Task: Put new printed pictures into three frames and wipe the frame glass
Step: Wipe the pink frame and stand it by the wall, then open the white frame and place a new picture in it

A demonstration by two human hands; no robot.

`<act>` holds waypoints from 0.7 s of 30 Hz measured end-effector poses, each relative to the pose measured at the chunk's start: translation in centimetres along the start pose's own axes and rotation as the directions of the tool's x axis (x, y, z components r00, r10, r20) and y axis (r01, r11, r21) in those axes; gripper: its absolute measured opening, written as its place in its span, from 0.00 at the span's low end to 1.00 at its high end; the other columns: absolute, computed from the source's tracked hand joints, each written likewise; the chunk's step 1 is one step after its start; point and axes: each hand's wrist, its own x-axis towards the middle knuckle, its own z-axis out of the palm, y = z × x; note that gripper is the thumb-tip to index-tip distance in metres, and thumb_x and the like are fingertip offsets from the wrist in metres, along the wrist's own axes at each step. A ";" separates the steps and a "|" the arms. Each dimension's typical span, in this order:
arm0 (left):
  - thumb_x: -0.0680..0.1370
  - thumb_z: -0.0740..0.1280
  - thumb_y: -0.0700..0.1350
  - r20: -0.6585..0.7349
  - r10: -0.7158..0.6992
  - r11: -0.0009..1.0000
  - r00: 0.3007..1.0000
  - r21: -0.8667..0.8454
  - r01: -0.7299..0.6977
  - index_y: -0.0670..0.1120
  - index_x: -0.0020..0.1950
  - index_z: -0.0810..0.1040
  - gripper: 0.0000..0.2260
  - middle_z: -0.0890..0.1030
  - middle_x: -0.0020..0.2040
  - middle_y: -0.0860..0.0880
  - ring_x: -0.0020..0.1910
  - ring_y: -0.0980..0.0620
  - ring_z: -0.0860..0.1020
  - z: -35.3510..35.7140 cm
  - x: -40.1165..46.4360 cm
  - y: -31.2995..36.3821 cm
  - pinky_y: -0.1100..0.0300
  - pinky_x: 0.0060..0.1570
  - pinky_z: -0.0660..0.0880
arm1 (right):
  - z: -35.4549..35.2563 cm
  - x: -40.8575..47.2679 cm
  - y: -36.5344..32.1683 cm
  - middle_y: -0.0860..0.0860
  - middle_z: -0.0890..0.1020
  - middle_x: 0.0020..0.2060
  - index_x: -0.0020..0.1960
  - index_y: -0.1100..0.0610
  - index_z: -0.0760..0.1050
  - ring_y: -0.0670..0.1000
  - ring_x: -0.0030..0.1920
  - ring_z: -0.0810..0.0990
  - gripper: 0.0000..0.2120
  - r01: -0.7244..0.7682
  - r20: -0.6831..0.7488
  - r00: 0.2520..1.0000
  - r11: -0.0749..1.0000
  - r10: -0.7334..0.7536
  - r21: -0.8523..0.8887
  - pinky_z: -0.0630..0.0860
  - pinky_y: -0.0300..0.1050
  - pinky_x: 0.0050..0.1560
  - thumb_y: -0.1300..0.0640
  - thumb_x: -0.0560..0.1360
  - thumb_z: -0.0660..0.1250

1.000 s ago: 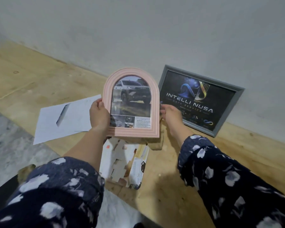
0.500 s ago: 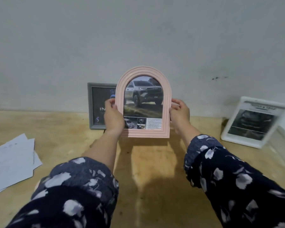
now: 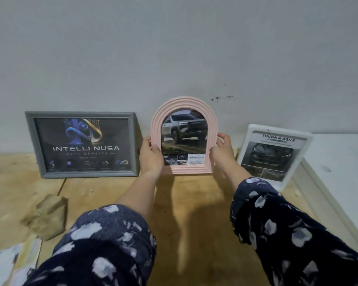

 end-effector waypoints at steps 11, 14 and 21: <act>0.81 0.61 0.45 0.017 -0.076 0.997 0.997 0.032 0.076 0.47 0.75 0.63 0.22 0.72 0.70 0.48 0.68 0.47 0.71 4.1 0.6 -1.0 0.54 0.68 0.65 | -1.5 4.0 3.3 0.44 0.76 0.52 0.66 0.38 0.61 0.50 0.51 0.78 0.33 -0.020 0.116 0.993 0.994 0.033 -0.107 0.79 0.58 0.55 0.65 0.67 0.58; 0.80 0.63 0.47 0.061 -0.103 0.992 0.993 0.084 0.098 0.48 0.78 0.58 0.27 0.67 0.74 0.48 0.72 0.46 0.66 3.9 0.8 -1.0 0.47 0.72 0.62 | -1.4 4.0 3.4 0.46 0.77 0.57 0.69 0.37 0.59 0.52 0.54 0.78 0.36 -0.009 0.148 0.988 0.986 0.034 -0.166 0.78 0.57 0.55 0.62 0.66 0.58; 0.78 0.64 0.41 -0.078 -0.088 0.922 0.993 0.372 0.111 0.45 0.75 0.57 0.28 0.52 0.75 0.46 0.72 0.42 0.55 4.8 -1.5 0.1 0.48 0.67 0.62 | -0.8 2.6 4.8 0.50 0.63 0.74 0.76 0.41 0.46 0.58 0.70 0.67 0.41 -0.127 0.199 0.959 0.934 0.202 -0.333 0.67 0.60 0.68 0.59 0.66 0.55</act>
